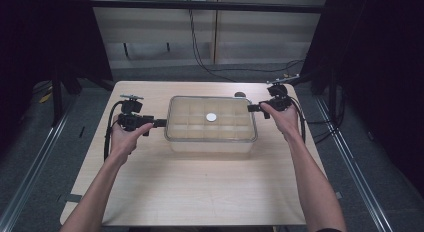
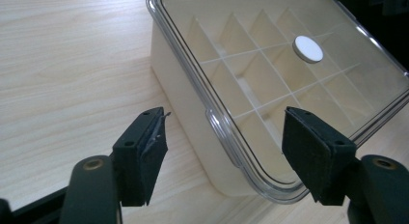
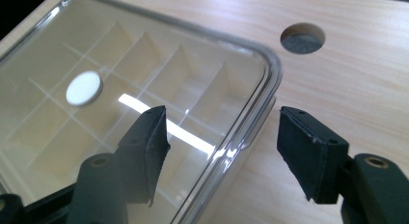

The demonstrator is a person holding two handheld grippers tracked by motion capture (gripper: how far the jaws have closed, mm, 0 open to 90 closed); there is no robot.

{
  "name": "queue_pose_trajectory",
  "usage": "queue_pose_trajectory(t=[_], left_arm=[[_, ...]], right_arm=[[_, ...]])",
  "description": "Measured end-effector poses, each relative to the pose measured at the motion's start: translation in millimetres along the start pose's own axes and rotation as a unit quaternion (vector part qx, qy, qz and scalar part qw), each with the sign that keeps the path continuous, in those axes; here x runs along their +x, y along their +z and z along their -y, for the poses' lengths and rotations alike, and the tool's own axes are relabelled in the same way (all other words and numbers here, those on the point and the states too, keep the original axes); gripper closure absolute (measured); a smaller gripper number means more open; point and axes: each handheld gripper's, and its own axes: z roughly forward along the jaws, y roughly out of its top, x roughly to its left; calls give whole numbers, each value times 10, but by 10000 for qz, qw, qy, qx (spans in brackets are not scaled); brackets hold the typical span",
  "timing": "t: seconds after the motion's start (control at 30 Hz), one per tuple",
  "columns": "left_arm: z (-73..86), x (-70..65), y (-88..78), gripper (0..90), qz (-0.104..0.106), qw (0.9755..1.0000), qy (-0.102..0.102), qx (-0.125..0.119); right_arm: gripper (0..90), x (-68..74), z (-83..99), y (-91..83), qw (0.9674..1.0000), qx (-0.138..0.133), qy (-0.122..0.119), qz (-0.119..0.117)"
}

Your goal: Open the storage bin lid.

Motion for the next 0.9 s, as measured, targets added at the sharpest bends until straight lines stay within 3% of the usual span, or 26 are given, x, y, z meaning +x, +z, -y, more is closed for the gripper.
queue_pose_trajectory(t=[0.13, 0.2, 0.23, 0.33, 0.37, 0.43, 0.63, 0.77, 0.9], left_arm=[[-18, -8, 58, 287, 14, 10000, 30, 30], [-22, 11, 80, 287, -34, 9999, -121, -31], [-25, 31, 110, 290, 38, 9998, -212, -25], [-23, 35, 132, 293, 2, 9999, -132, 15], [-15, 35, 144, 273, 29, 10000, -22, 35], [-12, 32, 150, 280, -29, 10000, 10, 53], [7, 40, 186, 303, 46, 9997, -94, 213], [40, 53, 215, 306, 98, 9995, -248, 186], [65, 53, 248, 325, 151, 9993, -266, 229]], right_arm=[[350, -25, -44, 57, 10000, 37, 51, -65], [350, -31, -49, 101, 9999, 65, 71, -31], [350, -41, -38, 151, 9998, 103, 130, -80], [359, -48, -24, 204, 9997, 198, 122, 12], [372, -74, -6, 242, 9997, 187, 149, 97], [373, -105, 4, 272, 9995, 198, 228, 31], [375, -108, 19, 319, 9993, 208, 291, -52], [363, -99, 35, 343, 9994, 167, 307, -15], [364, -102, 41, 356, 9992, 211, 351, -26]])
